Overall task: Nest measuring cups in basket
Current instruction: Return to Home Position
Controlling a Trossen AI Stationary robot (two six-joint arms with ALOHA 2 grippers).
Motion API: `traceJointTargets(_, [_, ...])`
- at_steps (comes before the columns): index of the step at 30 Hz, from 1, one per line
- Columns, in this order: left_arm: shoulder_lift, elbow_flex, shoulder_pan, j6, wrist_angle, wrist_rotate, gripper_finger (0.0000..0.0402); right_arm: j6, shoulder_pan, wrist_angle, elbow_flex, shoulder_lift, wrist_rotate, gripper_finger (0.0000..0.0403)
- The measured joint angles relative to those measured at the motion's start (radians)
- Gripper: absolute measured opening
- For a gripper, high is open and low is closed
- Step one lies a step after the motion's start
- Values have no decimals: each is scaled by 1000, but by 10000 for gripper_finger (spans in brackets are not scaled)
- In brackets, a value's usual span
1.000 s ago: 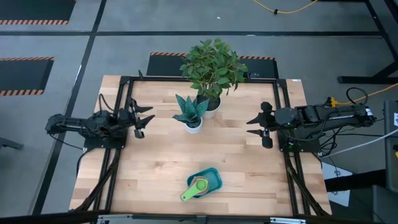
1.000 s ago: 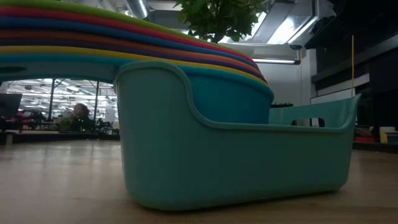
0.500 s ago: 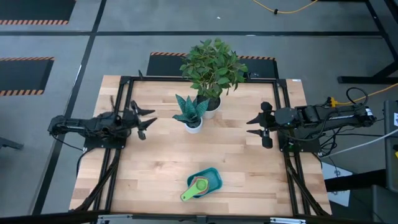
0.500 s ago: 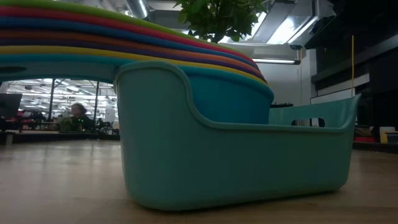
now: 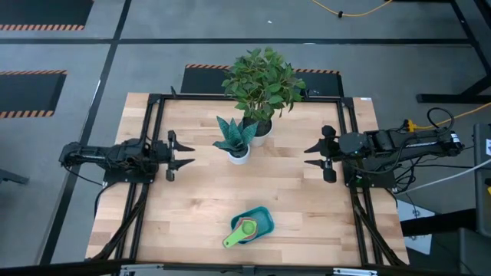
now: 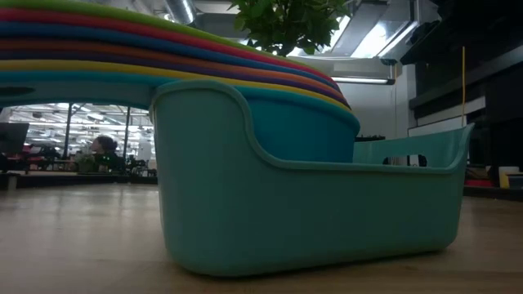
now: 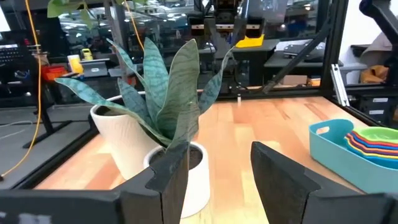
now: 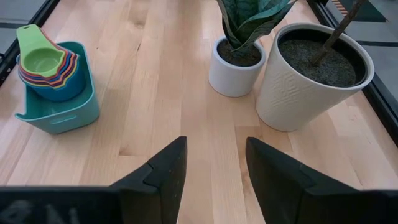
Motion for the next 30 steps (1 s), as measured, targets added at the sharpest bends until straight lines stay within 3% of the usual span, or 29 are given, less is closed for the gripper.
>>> traceJointTargets(10, [0, 0, 0, 1, 0, -3, 166, 33, 0, 9, 0, -4, 0, 169])
traceJointTargets(14, [0, 0, 0, 1, 0, -4, 166, 83, 0, -3, 0, -38, -76, 169])
traceJointTargets(17, [0, 0, 0, 1, 0, -4, 166, 75, 1, -4, 0, -85, -123, 169])
traceJointTargets(30, [0, 0, 0, 0, 0, -4, 166, -83, 0, -25, -44, -375, -122, 169])
